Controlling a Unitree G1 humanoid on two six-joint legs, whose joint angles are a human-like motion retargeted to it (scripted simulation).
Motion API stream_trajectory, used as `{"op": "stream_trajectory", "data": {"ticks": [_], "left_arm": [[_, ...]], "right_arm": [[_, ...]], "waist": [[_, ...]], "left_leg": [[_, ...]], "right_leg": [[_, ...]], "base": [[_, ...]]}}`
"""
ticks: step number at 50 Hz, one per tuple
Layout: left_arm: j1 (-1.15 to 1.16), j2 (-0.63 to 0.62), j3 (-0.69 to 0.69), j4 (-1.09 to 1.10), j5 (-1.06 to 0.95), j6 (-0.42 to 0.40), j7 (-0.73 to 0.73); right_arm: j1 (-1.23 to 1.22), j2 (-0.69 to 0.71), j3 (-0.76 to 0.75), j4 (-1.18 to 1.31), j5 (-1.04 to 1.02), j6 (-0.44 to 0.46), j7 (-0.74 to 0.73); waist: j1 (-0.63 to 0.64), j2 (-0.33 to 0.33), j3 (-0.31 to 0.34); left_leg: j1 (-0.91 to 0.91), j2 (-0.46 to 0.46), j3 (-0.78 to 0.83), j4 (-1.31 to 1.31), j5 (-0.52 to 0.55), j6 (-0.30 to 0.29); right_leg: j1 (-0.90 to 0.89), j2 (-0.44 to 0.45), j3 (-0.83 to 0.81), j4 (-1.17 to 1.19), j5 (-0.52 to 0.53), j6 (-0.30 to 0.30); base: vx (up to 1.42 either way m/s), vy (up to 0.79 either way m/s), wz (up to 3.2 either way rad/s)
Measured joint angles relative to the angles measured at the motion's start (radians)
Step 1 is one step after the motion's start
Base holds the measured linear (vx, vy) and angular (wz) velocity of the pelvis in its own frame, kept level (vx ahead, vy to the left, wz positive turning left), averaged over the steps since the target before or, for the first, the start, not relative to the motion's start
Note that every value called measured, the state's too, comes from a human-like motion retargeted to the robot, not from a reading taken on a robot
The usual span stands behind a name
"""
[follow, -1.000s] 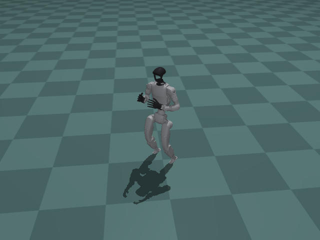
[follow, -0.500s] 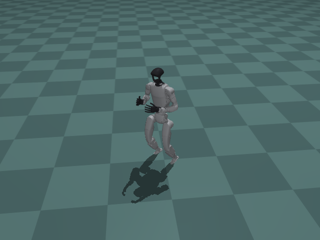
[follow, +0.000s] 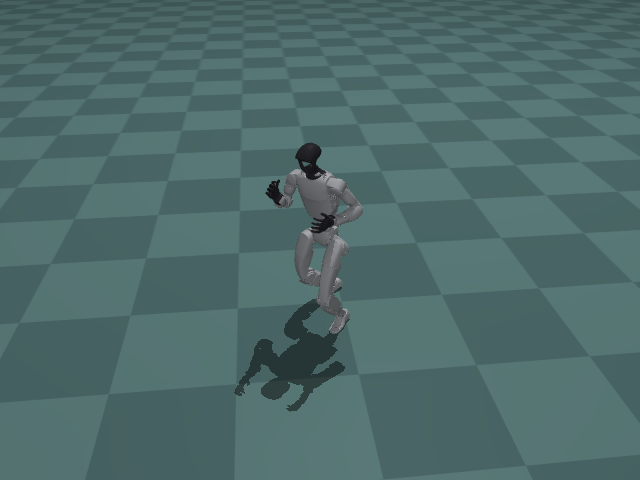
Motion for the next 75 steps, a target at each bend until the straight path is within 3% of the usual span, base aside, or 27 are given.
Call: {"op": "stream_trajectory", "data": {"ticks": [2, 5, 8, 12, 15, 17, 23, 26, 29, 31, 33, 35, 38, 40, 41, 45, 47, 50, 54, 56, 59, 62, 65, 67, 71, 73, 75], "left_arm": [[0.051, 0.017, 0.003, -0.009, -0.018, -0.004, 0.008], [0.102, 0.026, 0.006, -0.006, -0.029, -0.004, 0.017], [0.107, 0.024, 0.005, 0.004, -0.010, 0.002, 0.026], [0.000, 0.023, -0.001, 0.032, 0.115, 0.016, 0.056], [-0.180, 0.013, -0.008, 0.079, 0.206, 0.037, 0.102], [-0.271, -0.002, 0.000, 0.083, 0.202, 0.037, 0.109], [-0.349, -0.049, -0.020, 0.036, 0.104, -0.026, 0.070], [-0.283, -0.069, -0.043, 0.035, 0.070, -0.018, 0.043], [-0.175, -0.090, -0.033, 0.078, 0.008, 0.025, 0.012], [-0.094, -0.092, -0.014, 0.103, -0.045, 0.052, -0.004], [-0.006, -0.075, 0.007, 0.101, -0.110, 0.059, -0.022], [0.088, -0.052, 0.022, 0.084, -0.170, 0.049, -0.034], [0.199, -0.040, 0.044, 0.065, -0.258, 0.043, -0.065], [0.242, -0.033, 0.059, 0.055, -0.310, 0.048, -0.088], [0.250, -0.025, 0.057, 0.054, -0.310, 0.050, -0.090], [0.198, 0.014, 0.064, 0.073, -0.196, 0.057, -0.079], [0.086, 0.023, 0.065, 0.121, -0.078, 0.072, -0.058], [-0.063, 0.005, 0.060, 0.160, -0.028, 0.079, -0.051], [-0.133, -0.010, 0.040, 0.121, -0.067, 0.033, -0.095], [-0.144, -0.009, 0.019, 0.094, -0.105, 0.022, -0.134], [-0.119, -0.010, 0.006, 0.072, -0.140, 0.036, -0.173], [-0.060, -0.016, 0.023, 0.104, -0.166, 0.089, -0.189], [0.026, -0.018, 0.050, 0.155, -0.181, 0.136, -0.175], [0.095, 0.002, 0.068, 0.149, -0.211, 0.137, -0.179], [0.206, 0.019, 0.090, 0.110, -0.267, 0.130, -0.216], [0.224, 0.015, 0.099, 0.089, -0.298, 0.139, -0.248], [0.224, 0.021, 0.096, 0.075, -0.296, 0.147, -0.274]], "right_arm": [[-0.010, 0.018, -0.002, -0.028, -0.011, -0.002, -0.027], [-0.009, 0.033, 0.010, -0.060, -0.046, -0.001, -0.038], [0.022, 0.033, 0.033, -0.066, -0.087, -0.001, 0.001], [0.110, 0.031, 0.072, -0.007, -0.135, 0.006, 0.074], [0.184, 0.014, 0.099, 0.058, -0.137, 0.006, 0.127], [0.248, -0.021, 0.095, 0.077, -0.119, 0.007, 0.156], [0.366, -0.107, 0.074, 0.126, -0.096, 0.034, 0.161], [0.374, -0.118, 0.066, 0.124, -0.108, 0.039, 0.154], [0.296, -0.133, 0.031, 0.130, -0.148, 0.060, 0.111], [0.212, -0.115, 0.014, 0.132, -0.163, 0.069, 0.059], [0.149, -0.079, -0.002, 0.112, -0.146, 0.065, 0.013], [0.132, -0.038, -0.017, 0.065, -0.116, 0.052, -0.013], [0.109, -0.009, -0.011, -0.004, -0.110, 0.036, -0.018], [0.079, -0.006, 0.010, -0.034, -0.117, 0.030, -0.003], [0.074, -0.008, 0.020, -0.040, -0.125, 0.027, 0.006], [0.089, -0.008, 0.061, 0.003, -0.158, 0.037, 0.067], [0.119, 0.012, 0.086, 0.079, -0.156, 0.042, 0.114], [0.212, -0.002, 0.102, 0.160, -0.100, 0.042, 0.187], [0.375, -0.044, 0.082, 0.199, -0.013, 0.059, 0.237], [0.430, -0.062, 0.071, 0.210, 0.022, 0.071, 0.251], [0.465, -0.086, 0.062, 0.219, 0.026, 0.086, 0.256], [0.398, -0.116, 0.045, 0.244, -0.015, 0.112, 0.240], [0.256, -0.092, 0.034, 0.279, -0.047, 0.130, 0.190], [0.196, -0.044, 0.018, 0.253, -0.015, 0.122, 0.165], [0.186, 0.027, -0.015, 0.143, 0.039, 0.099, 0.170], [0.172, 0.040, -0.018, 0.101, 0.043, 0.095, 0.202], [0.164, 0.044, -0.009, 0.082, 0.038, 0.095, 0.238]], "waist": [[0.019, -0.048, -0.014], [0.028, -0.097, -0.028], [-0.006, -0.118, -0.029], [-0.102, -0.145, 0.000], [-0.194, -0.130, 0.014], [-0.249, -0.087, 0.008], [-0.347, 0.044, 0.006], [-0.309, 0.059, -0.004], [-0.229, 0.065, 0.026], [-0.162, 0.054, 0.036], [-0.092, 0.029, 0.020], [-0.035, -0.009, -0.002], [-0.004, -0.064, -0.030], [-0.011, -0.087, -0.041], [-0.017, -0.091, -0.047], [-0.085, -0.128, -0.023], [-0.137, -0.129, 0.002], [-0.211, -0.076, -0.006], [-0.280, -0.005, -0.021], [-0.276, 0.031, -0.019], [-0.253, 0.043, -0.015], [-0.199, 0.046, 0.029], [-0.133, 0.034, 0.048], [-0.092, 0.005, 0.023], [-0.046, -0.045, -0.022], [-0.054, -0.059, -0.034], [-0.072, -0.065, -0.045]], "left_leg": [[0.004, -0.067, 0.008, -0.182, 0.045, -0.009], [0.053, -0.154, 0.011, -0.397, 0.131, -0.023], [0.101, -0.218, 0.003, -0.364, 0.105, 0.033], [0.198, -0.302, -0.017, -0.216, -0.085, 0.159], [0.318, -0.336, -0.083, -0.236, -0.172, 0.166], [0.422, -0.330, -0.160, -0.298, -0.140, 0.118], [0.644, -0.170, -0.194, -0.321, 0.277, -0.103], [0.621, -0.111, -0.146, -0.084, 0.317, -0.089], [0.487, -0.015, -0.085, 0.242, 0.185, 0.001], [0.328, 0.008, -0.066, 0.351, 0.094, 0.062], [0.175, -0.012, -0.049, 0.293, 0.070, 0.087], [0.095, -0.059, -0.017, 0.077, 0.089, 0.075], [0.114, -0.176, 0.022, -0.430, 0.240, -0.011], [0.162, -0.249, 0.017, -0.663, 0.343, -0.032], [0.158, -0.264, 0.015, -0.631, 0.328, -0.007], [0.162, -0.321, 0.017, -0.304, 0.088, 0.168], [0.198, -0.308, -0.015, -0.198, -0.031, 0.168], [0.320, -0.316, -0.088, -0.236, -0.055, 0.167], [0.491, -0.203, -0.114, -0.289, 0.171, 0.019], [0.513, -0.133, -0.113, -0.200, 0.257, -0.016], [0.482, -0.047, -0.076, 0.063, 0.265, 0.020], [0.365, 0.025, -0.061, 0.354, 0.144, 0.103], [0.164, 0.026, -0.044, 0.427, 0.038, 0.166], [0.060, -0.011, -0.010, 0.289, 0.046, 0.166], [0.070, -0.139, 0.080, -0.209, 0.142, 0.101], [0.115, -0.208, 0.087, -0.393, 0.187, 0.081], [0.134, -0.250, 0.070, -0.397, 0.150, 0.119]], "right_leg": [[0.035, -0.008, 0.057, -0.044, 0.068, 0.063], [0.060, -0.103, 0.042, 0.012, 0.230, 0.093], [0.034, -0.195, 0.039, 0.234, 0.277, 0.021], [-0.092, -0.256, 0.087, 0.583, 0.184, -0.108], [-0.274, -0.159, 0.111, 0.681, 0.072, -0.162], [-0.383, -0.052, 0.077, 0.594, 0.024, -0.174], [-0.463, 0.231, -0.015, -0.052, 0.050, -0.091], [-0.438, 0.249, -0.013, 0.006, -0.003, -0.133], [-0.354, 0.231, -0.008, 0.192, -0.176, -0.210], [-0.275, 0.203, 0.000, 0.222, -0.224, -0.210], [-0.184, 0.152, 0.002, 0.181, -0.165, -0.170], [-0.079, 0.084, -0.002, 0.124, 0.013, -0.089], [0.031, -0.064, -0.045, 0.119, 0.269, -0.006], [0.055, -0.164, -0.070, 0.210, 0.330, -0.020], [0.056, -0.204, -0.075, 0.285, 0.311, -0.053], [-0.016, -0.347, -0.027, 0.608, 0.170, -0.185], [-0.140, -0.305, 0.007, 0.676, 0.092, -0.224], [-0.318, -0.174, -0.011, 0.551, 0.042, -0.212], [-0.366, 0.049, -0.073, 0.055, 0.134, -0.098], [-0.334, 0.151, -0.082, -0.146, 0.196, -0.054], [-0.315, 0.190, -0.066, -0.079, 0.155, -0.084], [-0.288, 0.195, -0.051, 0.138, -0.027, -0.169], [-0.236, 0.183, -0.037, 0.211, -0.099, -0.187], [-0.183, 0.148, -0.033, 0.171, -0.032, -0.155], [-0.076, 0.014, -0.070, 0.160, 0.324, -0.034], [-0.065, -0.057, -0.088, 0.237, 0.413, -0.030], [-0.071, -0.107, -0.091, 0.357, 0.410, -0.058]], "base": [[0.85, 0.28, 0.57], [0.89, 0.29, 0.39], [0.97, 0.30, 0.31], [1.09, 0.27, 0.42], [1.21, 0.18, 0.27], [1.29, 0.11, 0.08], [1.31, 0.08, -0.03], [1.29, 0.14, -0.22], [1.31, 0.13, 0.19], [1.34, 0.14, 0.30], [1.38, 0.16, 0.13], [1.40, 0.20, 0.09], [1.36, 0.22, 0.27], [1.31, 0.21, 0.16], [1.32, 0.19, -0.04], [1.31, 0.13, -0.13], [1.27, 0.02, -0.19], [1.26, 0.09, -0.21], [1.19, -0.04, -0.08], [1.10, -0.05, -0.25], [1.07, -0.03, 0.08], [1.04, -0.03, 0.31], [1.02, -0.01, 0.30], [1.00, 0.04, 0.31], [0.93, 0.11, 0.40], [0.82, 0.12, 0.52], [0.76, 0.06, 0.46]]}}
